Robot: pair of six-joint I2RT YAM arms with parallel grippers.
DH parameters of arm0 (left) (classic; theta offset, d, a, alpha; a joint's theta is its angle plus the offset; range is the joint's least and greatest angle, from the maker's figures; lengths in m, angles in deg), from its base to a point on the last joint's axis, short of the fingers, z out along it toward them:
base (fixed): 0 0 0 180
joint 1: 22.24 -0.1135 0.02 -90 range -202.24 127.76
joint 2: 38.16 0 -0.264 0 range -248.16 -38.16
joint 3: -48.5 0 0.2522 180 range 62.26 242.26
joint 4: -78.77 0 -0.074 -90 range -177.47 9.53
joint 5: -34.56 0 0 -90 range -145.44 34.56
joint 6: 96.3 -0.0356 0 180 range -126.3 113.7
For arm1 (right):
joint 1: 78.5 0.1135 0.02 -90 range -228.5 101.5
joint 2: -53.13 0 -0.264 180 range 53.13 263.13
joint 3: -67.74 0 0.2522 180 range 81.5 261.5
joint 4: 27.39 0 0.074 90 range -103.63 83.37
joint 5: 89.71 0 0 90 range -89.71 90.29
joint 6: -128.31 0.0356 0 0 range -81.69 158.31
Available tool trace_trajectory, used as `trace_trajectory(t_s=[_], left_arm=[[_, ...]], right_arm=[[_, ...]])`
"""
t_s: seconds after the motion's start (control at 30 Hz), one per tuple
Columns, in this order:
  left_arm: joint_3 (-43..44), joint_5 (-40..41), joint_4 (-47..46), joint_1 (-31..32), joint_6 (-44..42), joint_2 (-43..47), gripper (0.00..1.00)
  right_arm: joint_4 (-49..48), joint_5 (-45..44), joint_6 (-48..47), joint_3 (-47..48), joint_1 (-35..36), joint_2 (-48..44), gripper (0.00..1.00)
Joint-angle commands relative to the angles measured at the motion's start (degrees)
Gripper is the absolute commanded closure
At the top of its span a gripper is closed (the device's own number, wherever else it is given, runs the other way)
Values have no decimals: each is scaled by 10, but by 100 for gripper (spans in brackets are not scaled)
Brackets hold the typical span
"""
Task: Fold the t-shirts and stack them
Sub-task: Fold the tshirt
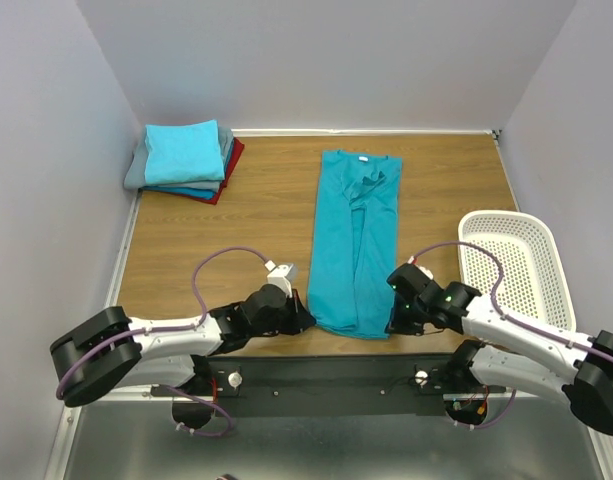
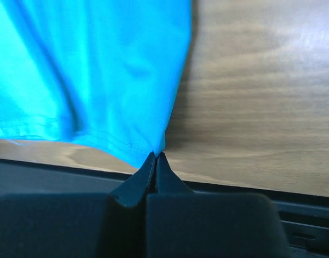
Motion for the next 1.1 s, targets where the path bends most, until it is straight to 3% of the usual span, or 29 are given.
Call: trace_trajectory(t_s=[0.0, 0.43, 0.77, 1.07], left_arm=[[30, 78, -33, 2, -3, 29, 100], [145, -5, -138, -129, -148, -121, 100], [251, -73, -199, -206, -206, -261, 100], [352, -134, -239, -261, -214, -375, 100]], right_arm=[[7, -76, 6, 45, 4, -9, 100], [-36, -288, -119, 213, -13, 177, 99], [-159, -281, -232, 281, -133, 298, 100], [-204, -267, -299, 370, -198, 398, 100]])
